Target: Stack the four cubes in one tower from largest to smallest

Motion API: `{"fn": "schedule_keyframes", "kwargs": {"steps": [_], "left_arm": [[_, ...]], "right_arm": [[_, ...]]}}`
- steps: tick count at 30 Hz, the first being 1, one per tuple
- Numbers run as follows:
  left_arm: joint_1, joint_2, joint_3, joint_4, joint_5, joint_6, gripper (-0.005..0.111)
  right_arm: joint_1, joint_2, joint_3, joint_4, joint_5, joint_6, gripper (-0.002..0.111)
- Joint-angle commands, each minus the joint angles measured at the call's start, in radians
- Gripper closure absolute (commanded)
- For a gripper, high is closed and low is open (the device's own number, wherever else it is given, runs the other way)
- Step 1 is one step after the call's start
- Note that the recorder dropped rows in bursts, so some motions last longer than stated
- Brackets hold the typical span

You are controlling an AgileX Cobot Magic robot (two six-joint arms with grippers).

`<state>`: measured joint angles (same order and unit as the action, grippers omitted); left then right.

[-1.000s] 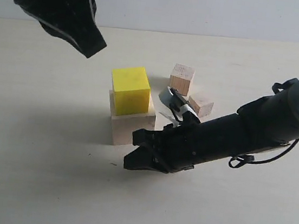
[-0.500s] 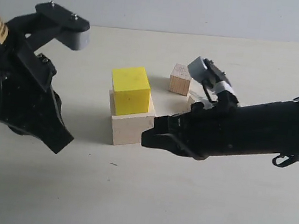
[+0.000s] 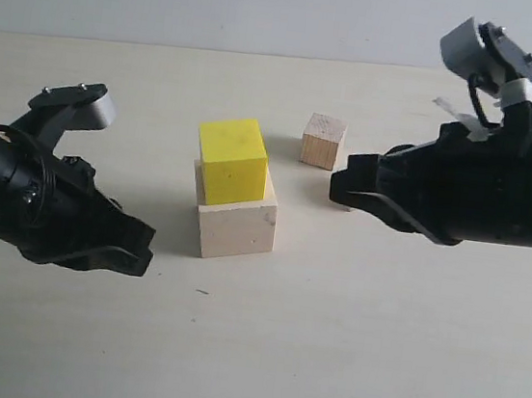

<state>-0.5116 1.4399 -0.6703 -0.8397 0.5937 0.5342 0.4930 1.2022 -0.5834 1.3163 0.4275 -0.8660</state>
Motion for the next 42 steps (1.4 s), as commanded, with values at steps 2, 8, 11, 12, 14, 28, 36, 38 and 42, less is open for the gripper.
{"fn": "schedule_keyframes", "kwargs": {"steps": [2,8,11,12,14,28,36,38,42], "left_arm": [[0.014,0.119,0.007,-0.334,-0.051,0.322,0.107],[0.014,0.272,0.007,-0.534,-0.048,0.534,0.107],[0.014,0.311,0.007,-0.694,-0.045,0.694,0.107],[0.014,0.32,0.007,-0.743,-0.043,0.74,0.107],[0.014,0.337,0.007,-0.812,-0.041,0.803,0.107],[0.014,0.41,-0.025,-0.905,-0.084,0.953,0.107],[0.014,0.422,-0.077,-0.905,-0.113,0.959,0.107],[0.014,0.422,-0.081,-0.905,-0.136,0.964,0.107],[0.014,0.422,-0.081,-0.905,-0.164,0.977,0.107]], "right_arm": [[0.001,-0.083,0.008,-0.063,-0.012,0.083,0.108],[0.001,-0.141,0.008,-0.08,-0.015,0.113,0.108],[0.001,-0.158,0.008,-0.115,-0.015,0.156,0.108],[0.001,-0.163,0.008,-0.133,-0.015,0.175,0.108],[0.001,-0.17,0.008,-0.178,-0.015,0.219,0.108],[0.001,-0.19,0.008,-0.266,-0.012,0.301,0.108],[0.001,-0.19,0.008,-0.266,-0.012,0.301,0.108],[0.001,-0.19,0.008,-0.266,-0.012,0.301,0.108],[0.001,-0.19,0.008,-0.266,-0.012,0.301,0.108]]}}
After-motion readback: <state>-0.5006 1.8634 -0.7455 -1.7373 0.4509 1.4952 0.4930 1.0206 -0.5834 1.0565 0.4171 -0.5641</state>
